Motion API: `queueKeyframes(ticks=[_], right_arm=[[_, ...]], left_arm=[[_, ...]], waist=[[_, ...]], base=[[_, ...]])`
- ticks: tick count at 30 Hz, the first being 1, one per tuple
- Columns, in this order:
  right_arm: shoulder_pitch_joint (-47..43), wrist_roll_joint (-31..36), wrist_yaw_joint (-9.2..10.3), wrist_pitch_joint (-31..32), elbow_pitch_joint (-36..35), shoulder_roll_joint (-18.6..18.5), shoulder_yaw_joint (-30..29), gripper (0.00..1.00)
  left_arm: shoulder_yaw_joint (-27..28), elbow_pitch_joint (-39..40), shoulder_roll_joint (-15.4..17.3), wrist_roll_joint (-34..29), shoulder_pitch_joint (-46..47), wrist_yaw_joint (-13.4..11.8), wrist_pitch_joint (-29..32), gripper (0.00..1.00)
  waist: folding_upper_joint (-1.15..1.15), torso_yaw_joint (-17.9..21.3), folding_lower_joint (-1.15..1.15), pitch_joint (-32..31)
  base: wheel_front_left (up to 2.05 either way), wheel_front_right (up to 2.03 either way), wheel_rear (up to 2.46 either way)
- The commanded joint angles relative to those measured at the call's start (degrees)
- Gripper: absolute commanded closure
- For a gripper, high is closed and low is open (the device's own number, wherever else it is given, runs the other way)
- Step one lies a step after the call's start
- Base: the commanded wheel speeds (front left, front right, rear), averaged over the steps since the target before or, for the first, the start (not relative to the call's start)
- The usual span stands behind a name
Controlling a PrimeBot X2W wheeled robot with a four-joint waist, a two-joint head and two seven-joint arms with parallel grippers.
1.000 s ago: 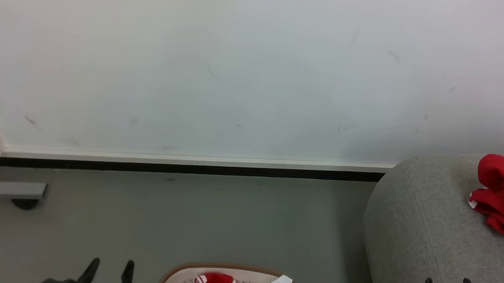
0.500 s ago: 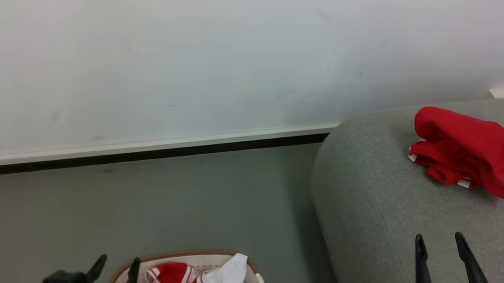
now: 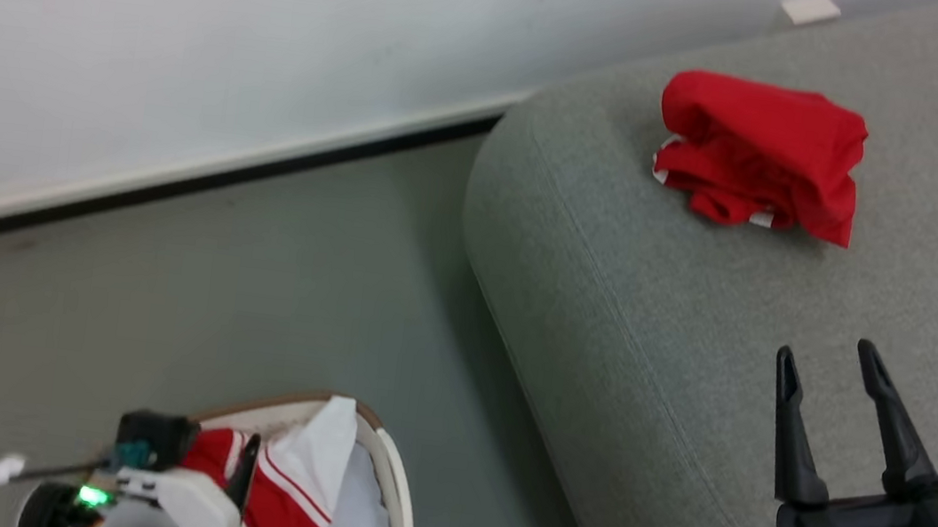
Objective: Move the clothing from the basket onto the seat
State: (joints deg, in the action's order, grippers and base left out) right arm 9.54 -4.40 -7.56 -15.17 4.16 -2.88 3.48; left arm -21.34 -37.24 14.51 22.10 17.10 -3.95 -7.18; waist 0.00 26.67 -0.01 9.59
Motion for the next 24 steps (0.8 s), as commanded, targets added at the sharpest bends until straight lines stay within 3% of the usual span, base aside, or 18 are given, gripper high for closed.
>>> queueKeyframes(ticks=[1, 12, 24], right_arm=[[1.7, -1.1, 0.15, 0.0, -1.2, 0.0, -0.1, 0.0], [6.0, -2.0, 0.15, 0.0, -5.4, 0.0, 0.0, 0.0], [12.8, -2.7, 0.15, 0.1, -11.1, 0.0, 1.6, 0.0]], left_arm=[[-0.9, -2.2, 1.0, -1.4, 3.5, 0.4, 2.2, 0.0], [-4.9, -14.1, 0.4, -4.5, 15.3, 2.9, 6.7, 0.0], [-9.8, -24.5, -0.6, -8.8, 27.9, 6.3, 4.9, 0.0]], waist=[[0.0, 2.6, 0.01, 6.8], [0.0, 1.0, 0.01, 17.0], [0.0, -1.9, 0.01, 29.5]], base=[[0.0, 0.0, 0.0], [0.0, 0.0, 0.0], [0.0, 0.0, 0.0]])
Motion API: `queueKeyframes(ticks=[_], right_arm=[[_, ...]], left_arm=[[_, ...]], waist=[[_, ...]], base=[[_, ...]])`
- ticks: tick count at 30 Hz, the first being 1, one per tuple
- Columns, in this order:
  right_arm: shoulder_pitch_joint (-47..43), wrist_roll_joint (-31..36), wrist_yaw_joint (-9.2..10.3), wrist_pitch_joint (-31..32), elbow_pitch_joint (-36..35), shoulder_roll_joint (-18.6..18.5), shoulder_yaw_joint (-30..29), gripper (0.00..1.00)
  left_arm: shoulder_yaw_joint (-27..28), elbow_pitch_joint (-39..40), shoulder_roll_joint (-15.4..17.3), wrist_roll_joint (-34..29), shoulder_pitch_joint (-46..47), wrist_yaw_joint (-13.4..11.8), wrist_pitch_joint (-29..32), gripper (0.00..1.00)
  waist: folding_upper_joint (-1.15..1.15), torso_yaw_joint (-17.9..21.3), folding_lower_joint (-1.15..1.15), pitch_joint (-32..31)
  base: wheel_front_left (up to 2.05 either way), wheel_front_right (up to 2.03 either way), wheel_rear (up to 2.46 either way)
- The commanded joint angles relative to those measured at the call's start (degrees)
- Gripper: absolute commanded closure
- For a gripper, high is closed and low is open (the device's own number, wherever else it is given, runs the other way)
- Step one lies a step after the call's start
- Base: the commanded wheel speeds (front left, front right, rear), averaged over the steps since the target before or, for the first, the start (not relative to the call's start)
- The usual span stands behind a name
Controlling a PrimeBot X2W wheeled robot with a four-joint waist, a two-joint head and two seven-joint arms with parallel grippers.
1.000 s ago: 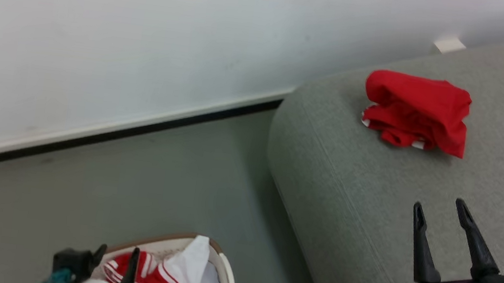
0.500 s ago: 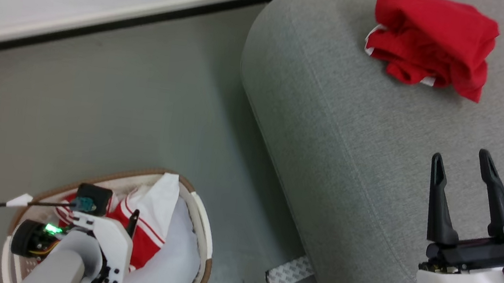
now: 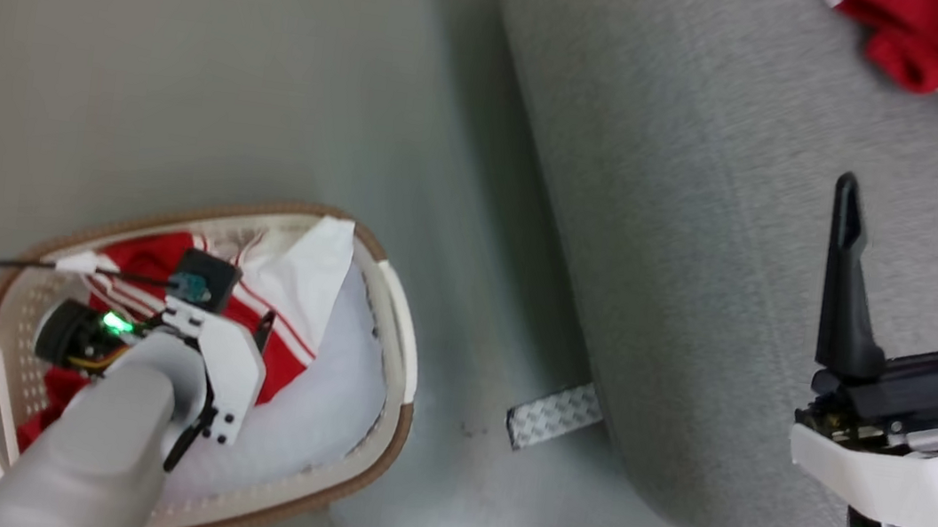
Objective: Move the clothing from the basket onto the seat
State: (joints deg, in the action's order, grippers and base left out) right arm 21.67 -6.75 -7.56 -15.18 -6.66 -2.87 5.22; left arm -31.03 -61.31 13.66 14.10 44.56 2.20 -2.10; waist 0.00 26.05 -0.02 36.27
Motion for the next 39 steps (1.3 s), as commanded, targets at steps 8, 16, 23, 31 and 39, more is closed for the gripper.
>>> queueKeyframes(ticks=[8, 16, 23, 31, 39], right_arm=[[1.6, 0.4, 0.15, 0.1, -3.9, 0.0, -1.5, 0.0], [1.3, 2.7, 0.15, 0.1, -7.1, 0.0, -0.7, 0.0], [-1.0, 5.6, 0.15, 0.1, -9.8, 0.0, -0.9, 0.0], [-2.6, 5.8, 0.15, 0.6, -11.6, 0.0, -1.5, 0.0], [0.1, 3.5, 0.15, 0.1, -8.8, 0.0, -0.6, 0.0]], left_arm=[[-2.8, -5.4, -0.3, -2.8, 7.7, 1.2, -0.4, 0.0], [-4.4, -8.9, 0.0, -3.6, 12.6, 2.1, -1.6, 0.0], [-5.9, -10.3, -1.2, -3.4, 14.2, 3.7, -2.9, 0.0], [-8.4, -10.9, -3.5, -2.1, 14.3, 5.2, -5.0, 1.0], [-10.3, -10.0, -3.0, 2.7, 12.9, 5.3, -7.7, 1.0]], waist=[[0.0, -3.2, 0.02, 9.3], [0.0, -6.5, 0.02, 14.0], [0.0, -9.5, 0.02, 16.2], [0.0, -10.8, 0.02, 16.9], [0.0, -10.1, 0.02, 14.9]], base=[[0.01, 0.01, 0.01], [0.15, 0.15, 0.15], [0.15, 0.15, 0.15], [0.03, 0.03, 0.03], [0.0, 0.0, 0.0]])
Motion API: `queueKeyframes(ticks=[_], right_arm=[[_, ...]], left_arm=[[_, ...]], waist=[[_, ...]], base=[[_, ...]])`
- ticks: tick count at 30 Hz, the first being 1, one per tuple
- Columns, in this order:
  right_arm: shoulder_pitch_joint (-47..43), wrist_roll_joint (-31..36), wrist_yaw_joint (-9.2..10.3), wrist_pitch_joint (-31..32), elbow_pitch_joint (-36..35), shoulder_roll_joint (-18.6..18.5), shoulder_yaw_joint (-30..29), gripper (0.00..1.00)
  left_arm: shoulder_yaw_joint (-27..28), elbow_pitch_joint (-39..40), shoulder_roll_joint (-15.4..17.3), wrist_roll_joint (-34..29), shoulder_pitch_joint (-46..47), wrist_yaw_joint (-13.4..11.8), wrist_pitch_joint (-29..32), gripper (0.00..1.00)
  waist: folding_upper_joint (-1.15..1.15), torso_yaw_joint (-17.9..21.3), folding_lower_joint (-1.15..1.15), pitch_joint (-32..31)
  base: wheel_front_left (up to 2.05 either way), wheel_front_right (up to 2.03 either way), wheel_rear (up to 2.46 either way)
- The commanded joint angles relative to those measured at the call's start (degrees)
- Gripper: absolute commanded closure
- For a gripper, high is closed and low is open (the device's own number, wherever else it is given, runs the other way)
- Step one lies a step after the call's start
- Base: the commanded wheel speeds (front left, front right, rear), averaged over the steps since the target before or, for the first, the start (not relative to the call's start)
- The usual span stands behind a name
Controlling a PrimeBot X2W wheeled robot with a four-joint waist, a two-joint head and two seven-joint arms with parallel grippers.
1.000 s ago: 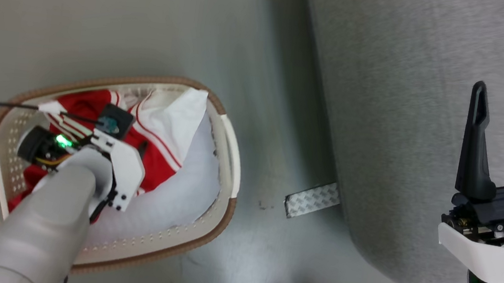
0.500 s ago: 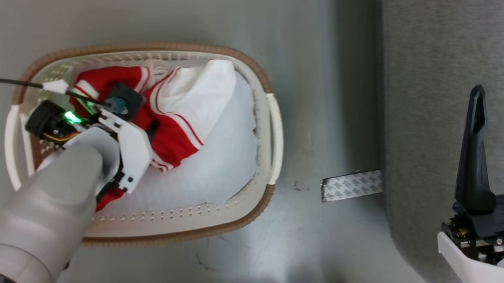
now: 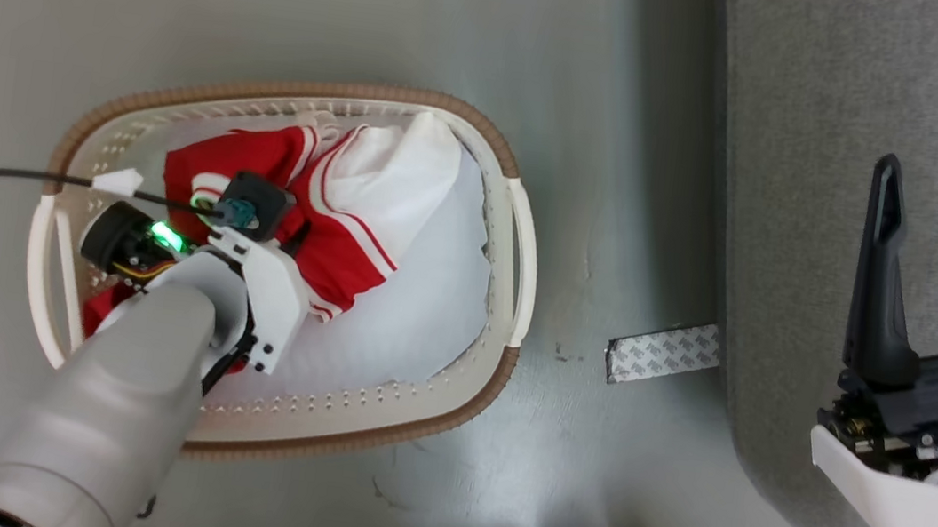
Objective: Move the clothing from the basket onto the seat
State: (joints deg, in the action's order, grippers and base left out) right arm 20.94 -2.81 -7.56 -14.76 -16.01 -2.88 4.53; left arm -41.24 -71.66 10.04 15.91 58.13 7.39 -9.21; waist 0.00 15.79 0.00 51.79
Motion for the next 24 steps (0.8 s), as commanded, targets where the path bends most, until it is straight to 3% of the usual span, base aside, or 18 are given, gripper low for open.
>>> queueKeyframes(ticks=[1, 12, 24], right_arm=[[1.1, -0.6, 0.15, -0.4, 1.3, 0.0, 0.0, 0.0], [-1.6, -1.5, 0.15, -0.4, 8.3, -0.1, -3.0, 0.0], [-11.6, 0.1, 0.15, -0.4, 17.3, -0.1, -5.0, 0.0]], left_arm=[[-0.4, 0.7, 0.4, 1.8, -1.3, 0.1, -1.0, 1.0], [-4.9, 7.9, -1.2, 12.7, -11.8, 0.0, -5.1, 1.0], [-4.0, 18.0, 1.1, 21.0, -20.2, 0.0, -6.0, 1.0]], waist=[[0.0, 0.0, 0.0, -1.4], [0.0, -5.8, 0.0, -18.3], [0.0, -12.9, 0.0, -39.9]], base=[[0.0, 0.0, 0.0], [0.0, 0.0, 0.0], [0.0, 0.0, 0.0]])
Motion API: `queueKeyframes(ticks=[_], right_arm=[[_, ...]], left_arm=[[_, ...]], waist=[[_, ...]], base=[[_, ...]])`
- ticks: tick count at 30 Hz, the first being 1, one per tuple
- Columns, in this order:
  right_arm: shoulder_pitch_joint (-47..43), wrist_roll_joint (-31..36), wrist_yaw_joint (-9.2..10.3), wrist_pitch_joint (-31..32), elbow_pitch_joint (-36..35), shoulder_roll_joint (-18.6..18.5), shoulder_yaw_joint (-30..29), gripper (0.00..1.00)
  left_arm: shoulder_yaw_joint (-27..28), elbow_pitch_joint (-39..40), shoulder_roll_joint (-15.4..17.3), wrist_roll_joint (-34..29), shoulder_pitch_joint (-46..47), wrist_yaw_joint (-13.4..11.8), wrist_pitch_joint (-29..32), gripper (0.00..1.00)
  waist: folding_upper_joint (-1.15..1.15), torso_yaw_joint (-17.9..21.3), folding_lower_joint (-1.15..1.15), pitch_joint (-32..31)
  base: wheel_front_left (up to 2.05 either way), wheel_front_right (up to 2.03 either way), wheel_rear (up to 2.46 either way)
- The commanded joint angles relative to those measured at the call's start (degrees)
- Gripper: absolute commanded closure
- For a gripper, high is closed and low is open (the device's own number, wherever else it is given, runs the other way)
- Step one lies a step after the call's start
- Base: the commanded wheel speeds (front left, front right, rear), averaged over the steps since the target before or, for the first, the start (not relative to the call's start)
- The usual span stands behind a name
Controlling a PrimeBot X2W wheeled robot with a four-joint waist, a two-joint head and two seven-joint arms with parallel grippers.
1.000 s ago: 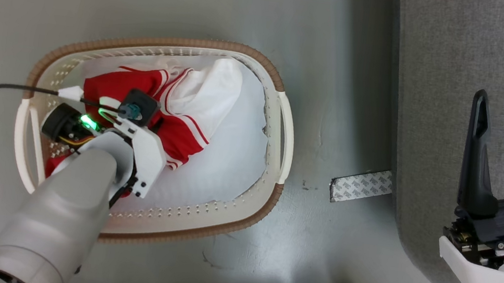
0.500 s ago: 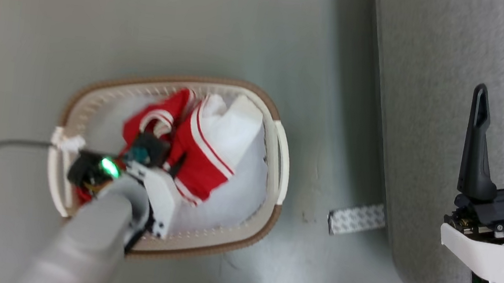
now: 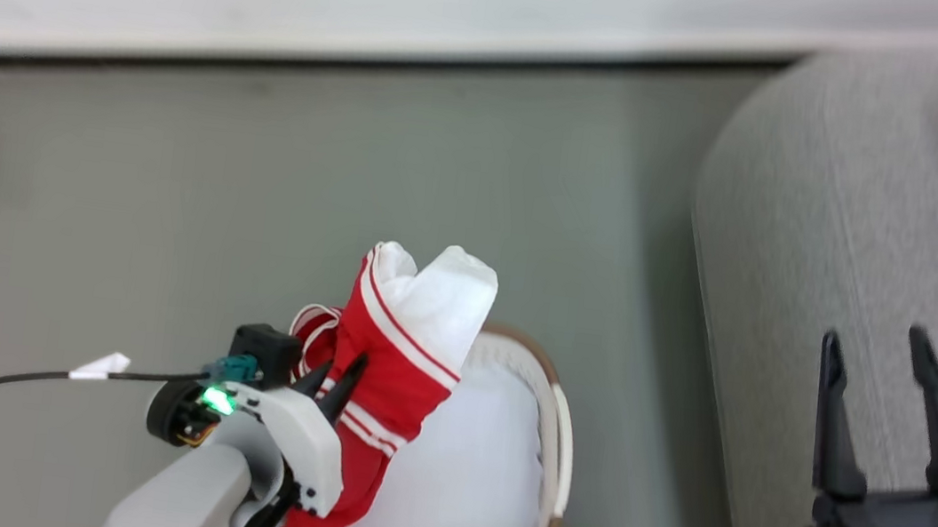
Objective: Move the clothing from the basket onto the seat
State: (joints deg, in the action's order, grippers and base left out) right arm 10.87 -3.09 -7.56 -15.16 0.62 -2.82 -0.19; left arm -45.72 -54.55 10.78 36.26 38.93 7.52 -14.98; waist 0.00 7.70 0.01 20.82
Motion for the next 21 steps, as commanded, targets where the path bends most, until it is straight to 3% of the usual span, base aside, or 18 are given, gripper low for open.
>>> queueKeyframes(ticks=[1, 10, 21], right_arm=[[-2.4, 0.5, 0.15, 0.0, 1.2, -0.1, -0.4, 0.0], [-8.0, -0.5, 0.15, 0.0, 4.6, -0.1, -0.3, 0.0], [-11.7, 0.4, 0.15, 0.0, 7.3, -0.2, 1.5, 0.0]], left_arm=[[1.2, 1.9, 0.5, 1.1, -1.2, -0.3, -0.2, 1.0], [3.0, 11.3, 3.4, 1.2, -1.0, -2.9, 0.2, 1.0], [5.0, 28.2, 8.3, 0.3, 2.5, -8.9, 5.6, 1.0]], waist=[[0.0, -5.3, -0.01, -10.2], [0.0, -8.1, -0.01, -18.1], [0.0, -9.6, -0.01, -23.3]], base=[[0.0, 0.0, 0.0], [0.0, 0.0, 0.0], [0.0, 0.0, 0.0]])
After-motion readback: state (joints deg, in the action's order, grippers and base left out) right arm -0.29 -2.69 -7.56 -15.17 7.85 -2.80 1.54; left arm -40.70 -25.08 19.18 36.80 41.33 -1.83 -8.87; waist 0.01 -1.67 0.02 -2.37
